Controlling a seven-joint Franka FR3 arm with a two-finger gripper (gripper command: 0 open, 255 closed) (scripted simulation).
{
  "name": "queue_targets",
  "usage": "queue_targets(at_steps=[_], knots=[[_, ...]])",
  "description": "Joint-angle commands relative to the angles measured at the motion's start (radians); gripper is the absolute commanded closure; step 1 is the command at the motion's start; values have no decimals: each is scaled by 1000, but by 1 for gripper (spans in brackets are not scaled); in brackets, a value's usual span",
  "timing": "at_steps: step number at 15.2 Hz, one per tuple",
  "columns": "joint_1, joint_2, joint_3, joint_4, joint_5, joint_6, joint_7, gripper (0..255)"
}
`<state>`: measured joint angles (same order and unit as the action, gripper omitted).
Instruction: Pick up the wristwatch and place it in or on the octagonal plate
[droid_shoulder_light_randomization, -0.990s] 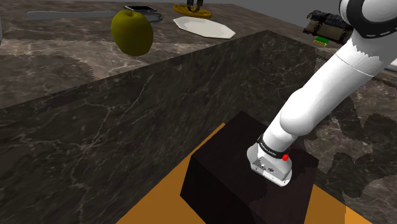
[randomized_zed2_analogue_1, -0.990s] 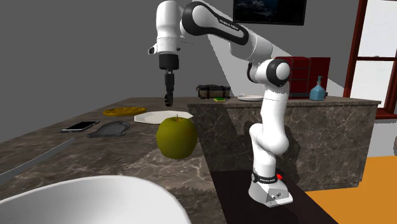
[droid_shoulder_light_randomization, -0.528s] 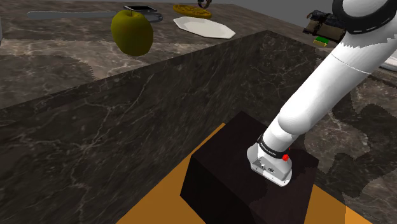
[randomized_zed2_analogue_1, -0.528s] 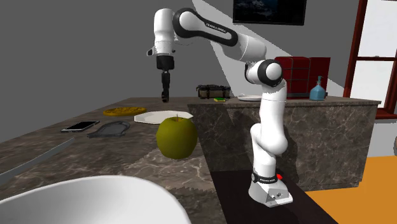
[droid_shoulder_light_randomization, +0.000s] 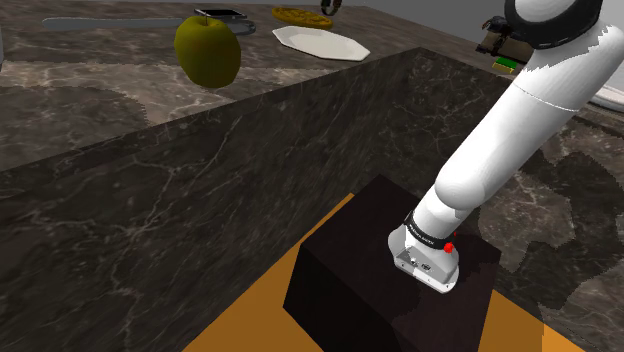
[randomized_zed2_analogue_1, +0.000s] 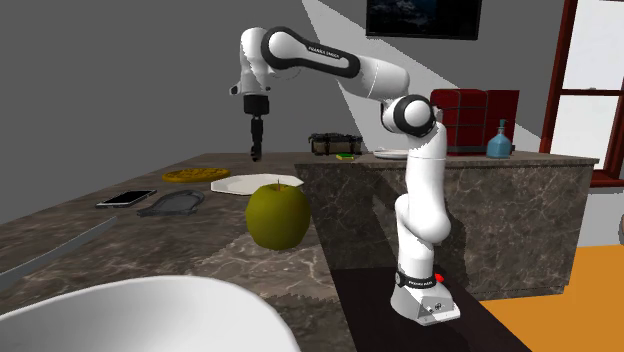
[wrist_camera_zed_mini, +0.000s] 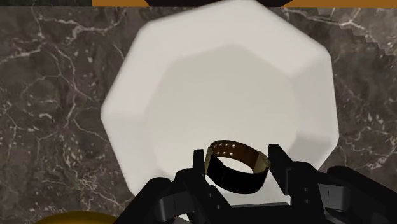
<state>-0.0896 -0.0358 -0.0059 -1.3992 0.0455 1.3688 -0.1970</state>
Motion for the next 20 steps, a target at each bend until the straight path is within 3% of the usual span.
queue_targets(at_steps=[1, 11, 19, 20], knots=[[0, -15, 0, -47, 0, 32, -2, 255], [0, -72, 1, -258, -1, 185, -8, 255], [0, -72, 1, -257, -1, 185, -8, 255], [0, -72, 1, -257, -1, 185, -8, 0]])
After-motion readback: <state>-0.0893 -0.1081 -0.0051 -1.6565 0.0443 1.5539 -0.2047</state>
